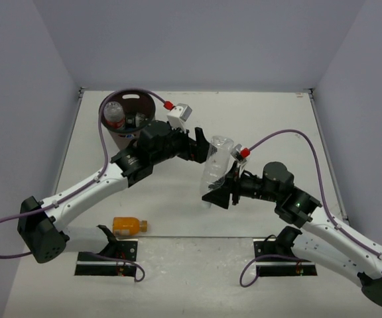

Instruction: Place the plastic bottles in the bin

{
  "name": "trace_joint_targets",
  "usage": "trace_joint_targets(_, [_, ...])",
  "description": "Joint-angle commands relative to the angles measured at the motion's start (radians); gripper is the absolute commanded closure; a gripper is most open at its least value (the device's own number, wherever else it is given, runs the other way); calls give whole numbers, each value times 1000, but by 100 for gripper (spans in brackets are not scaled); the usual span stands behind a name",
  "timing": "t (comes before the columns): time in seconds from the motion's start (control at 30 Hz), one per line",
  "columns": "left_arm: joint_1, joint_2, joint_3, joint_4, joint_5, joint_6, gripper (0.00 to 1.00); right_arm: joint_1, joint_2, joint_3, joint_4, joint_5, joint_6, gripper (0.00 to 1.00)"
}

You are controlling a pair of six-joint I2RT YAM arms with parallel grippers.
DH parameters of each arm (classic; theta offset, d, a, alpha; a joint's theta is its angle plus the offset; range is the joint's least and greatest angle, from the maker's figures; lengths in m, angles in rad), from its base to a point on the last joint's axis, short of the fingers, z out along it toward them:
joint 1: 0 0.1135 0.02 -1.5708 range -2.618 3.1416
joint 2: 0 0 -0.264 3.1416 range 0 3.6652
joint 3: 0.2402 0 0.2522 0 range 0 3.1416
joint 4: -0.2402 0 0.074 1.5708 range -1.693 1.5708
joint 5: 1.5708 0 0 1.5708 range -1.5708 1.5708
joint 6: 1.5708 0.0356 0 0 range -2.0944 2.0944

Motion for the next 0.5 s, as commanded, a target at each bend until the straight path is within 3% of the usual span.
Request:
trace_joint_targets(0.0, [-38,-22,-14,116,44,-37,0,8,10,31,45,-10,-24,100])
trace_joint_targets(0.2, [-36,-95,-11,36,-103,-16,0,6,-63,30,-43,206,9,100])
trace_joint_targets(0.3, [-36,-141,-9,-5,-195,-8,0,-3,-59,18,-101,249,33,100])
trace_joint_targets(0.47, [-36,-184,-13,-36,-226,1,0,-14,-11,35,-130,273,52,100])
